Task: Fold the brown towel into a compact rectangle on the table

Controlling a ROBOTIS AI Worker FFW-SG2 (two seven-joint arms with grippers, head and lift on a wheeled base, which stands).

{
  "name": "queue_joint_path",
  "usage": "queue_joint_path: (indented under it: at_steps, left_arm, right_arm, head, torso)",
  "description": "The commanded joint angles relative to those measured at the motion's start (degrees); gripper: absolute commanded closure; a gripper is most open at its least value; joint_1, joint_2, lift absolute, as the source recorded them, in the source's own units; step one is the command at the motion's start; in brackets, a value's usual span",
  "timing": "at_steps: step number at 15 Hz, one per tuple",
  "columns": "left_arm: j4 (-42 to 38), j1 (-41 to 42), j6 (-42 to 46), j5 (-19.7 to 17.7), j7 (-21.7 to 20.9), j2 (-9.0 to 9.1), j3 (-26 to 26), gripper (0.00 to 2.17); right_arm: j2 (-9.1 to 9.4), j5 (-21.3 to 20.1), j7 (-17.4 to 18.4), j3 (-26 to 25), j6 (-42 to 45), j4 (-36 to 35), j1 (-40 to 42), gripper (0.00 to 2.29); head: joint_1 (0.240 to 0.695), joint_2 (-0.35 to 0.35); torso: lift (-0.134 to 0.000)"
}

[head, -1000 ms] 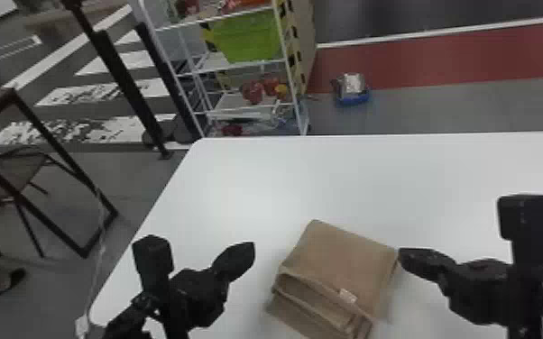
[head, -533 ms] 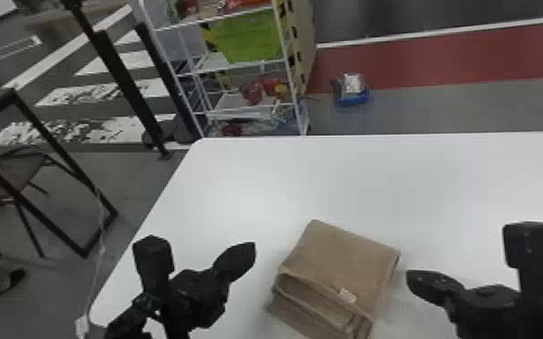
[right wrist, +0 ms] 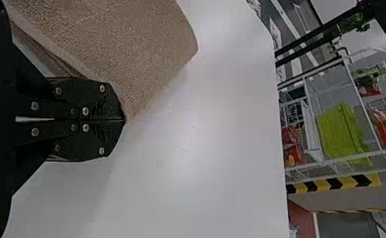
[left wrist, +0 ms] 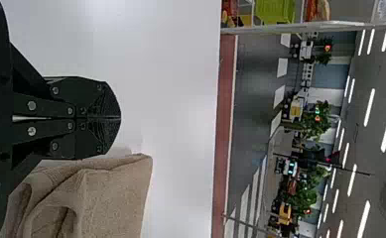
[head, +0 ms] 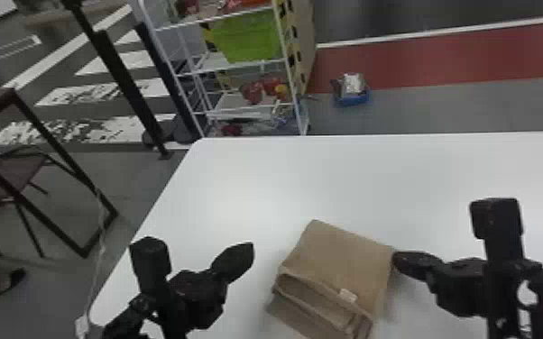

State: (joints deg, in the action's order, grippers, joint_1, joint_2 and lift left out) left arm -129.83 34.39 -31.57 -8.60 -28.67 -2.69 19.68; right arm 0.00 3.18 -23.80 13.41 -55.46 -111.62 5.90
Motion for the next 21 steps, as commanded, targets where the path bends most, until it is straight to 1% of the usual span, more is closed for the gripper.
queue_joint_path:
  at_steps: [1,3,6,7,8,9,10,11,12,13,14,15,16,17,18,20,21]
  left_arm:
    - [0.11,0.07,0.15,-0.63,-0.42,0.14,0.71,1.79]
    - [0.11,0.07,0.15,-0.89,-0.77,0.32,1.24,1.79]
    - [-0.07,0.07,-0.03,-1.33,-1.04,0.32,1.59,1.79]
    - [-0.07,0.15,-0.20,-1.51,-1.04,0.32,1.67,1.79]
    - [-0.16,0.51,-0.20,-1.51,-1.04,0.41,1.67,1.79]
    - [-0.16,0.94,-0.20,-1.59,-1.13,0.41,1.94,1.79]
    - [-0.42,1.38,-0.56,-1.94,-1.48,0.49,2.73,1.79]
    - [-0.95,1.56,-1.96,-2.21,-2.44,0.85,3.52,1.79]
    - [-1.92,1.65,-4.60,-2.21,-3.32,1.28,4.58,1.79]
    - [-2.97,1.74,-7.59,-2.21,-4.47,1.55,5.98,1.79]
    - [-3.85,1.74,-9.17,-2.21,-5.17,1.72,6.86,1.79]
    - [-4.29,1.74,-9.87,-2.21,-5.52,2.08,7.48,1.79]
    - [-4.90,1.82,-10.93,-2.21,-5.52,2.16,7.56,1.79]
    - [-5.69,2.00,-12.16,-2.21,-5.78,2.60,7.74,1.79]
    - [-6.40,2.26,-13.21,-2.12,-5.96,2.84,8.00,1.79]
    - [-8.16,3.23,-16.02,-2.12,-6.49,2.84,8.79,1.79]
    - [-8.77,3.58,-16.55,-1.77,-6.66,2.84,8.79,1.79]
  right_arm:
    - [0.05,0.60,0.07,1.35,0.83,3.78,-3.00,1.77]
    - [0.05,1.66,0.07,2.05,1.71,5.89,-4.76,1.77]
    - [0.05,1.66,0.68,3.90,3.29,9.14,-8.54,1.77]
    - [0.05,1.57,0.68,4.34,3.47,9.14,-8.98,1.77]
    - [0.05,1.39,0.42,4.60,4.70,9.23,-9.15,1.77]
    - [0.05,1.04,-0.46,4.51,7.16,9.49,-9.24,1.77]
    - [0.05,0.95,-1.86,3.99,7.51,9.58,-8.98,1.77]
    - [0.05,0.86,-5.47,2.14,7.34,8.70,-7.66,1.76]
    - [0.05,0.34,-9.42,0.82,6.81,6.42,-6.08,1.55]
    - [0.05,-1.86,-12.59,-0.32,2.77,0.70,-5.11,1.09]
    - [0.05,-3.71,-14.52,-0.50,-3.03,-4.04,-4.76,0.74]
    - [0.05,-7.05,-18.56,-0.58,-10.95,-8.52,-5.11,0.28]
    - [0.05,-11.53,-22.17,0.03,-15.34,-12.66,-5.02,0.10]
    - [0.05,-15.83,-25.07,1.35,-17.10,-16.17,-4.67,0.08]
    - [0.05,-18.82,-28.06,2.41,-17.10,-17.14,-4.41,0.08]
    - [0.05,-24.27,-34.91,5.66,-14.99,-17.67,-5.99,0.09]
    - [0.05,-26.47,-36.76,7.94,-13.05,-17.23,-6.96,0.09]
  head:
    - [0.695,0.350]
    - [0.695,0.350]
    - [0.695,0.350]
    - [0.695,0.350]
    - [0.695,0.350]
    - [0.695,0.350]
    - [0.695,0.350]
    - [0.695,0.350]
    - [0.695,0.350]
    - [0.695,0.350]
    - [0.695,0.350]
    - [0.695,0.350]
    - [0.695,0.350]
    - [0.695,0.350]
    - [0.695,0.350]
    - [0.695,0.350]
    - [0.695,0.350]
  torso:
    - [-0.123]
    - [-0.123]
    - [-0.123]
    - [-0.123]
    - [-0.123]
    - [-0.123]
    - [-0.123]
    - [-0.123]
    - [-0.123]
    - [-0.123]
    - [-0.123]
    - [-0.123]
    - [-0.123]
    - [-0.123]
    - [-0.123]
    - [-0.123]
    - [-0.123]
